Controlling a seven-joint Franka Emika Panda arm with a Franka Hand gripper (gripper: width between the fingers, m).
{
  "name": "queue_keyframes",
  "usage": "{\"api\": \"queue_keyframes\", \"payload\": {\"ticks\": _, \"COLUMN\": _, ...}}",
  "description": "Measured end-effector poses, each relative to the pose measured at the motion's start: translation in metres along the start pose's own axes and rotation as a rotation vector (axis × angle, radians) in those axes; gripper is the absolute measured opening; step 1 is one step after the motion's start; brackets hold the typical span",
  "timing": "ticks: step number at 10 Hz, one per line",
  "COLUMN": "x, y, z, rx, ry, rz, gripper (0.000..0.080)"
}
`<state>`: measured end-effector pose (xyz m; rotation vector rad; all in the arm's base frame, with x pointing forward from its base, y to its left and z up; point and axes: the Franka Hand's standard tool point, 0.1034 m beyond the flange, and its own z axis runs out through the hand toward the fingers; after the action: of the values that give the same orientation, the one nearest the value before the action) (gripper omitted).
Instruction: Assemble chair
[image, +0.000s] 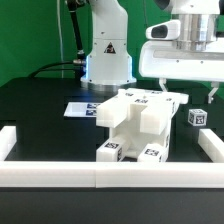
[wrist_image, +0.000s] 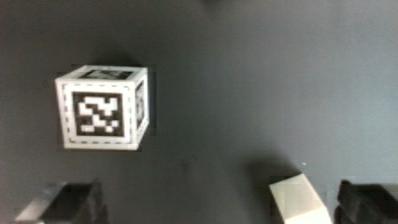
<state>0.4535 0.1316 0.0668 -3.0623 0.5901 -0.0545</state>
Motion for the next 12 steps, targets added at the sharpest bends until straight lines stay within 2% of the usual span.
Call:
{"api": "queue_keyframes", "payload": {"ticks": 5, "x": 0.011, "y": 0.009, "z": -0.001, "rx": -0.001, "ry": -0.002, "rz": -0.040, "gripper": 0.0649}}
{"api": "queue_keyframes", "payload": {"ticks": 6, "x": 0.008, "y": 0.005, "z": -0.003, "rx": 0.002, "ry": -0.001, "rz": -0.032, "gripper": 0.0649}}
{"api": "queue_keyframes", "payload": {"ticks": 9, "x": -0.015, "y": -0.007, "z": -0.005, "rx": 0.005, "ry": -0.007, "rz": -0.039, "gripper": 0.0649}}
{"api": "queue_keyframes", "payload": {"ticks": 12, "x": -0.029, "y": -0.013, "z": -0.002, "rx": 0.029, "ry": 0.031, "rz": -0.096, "gripper": 0.0649}}
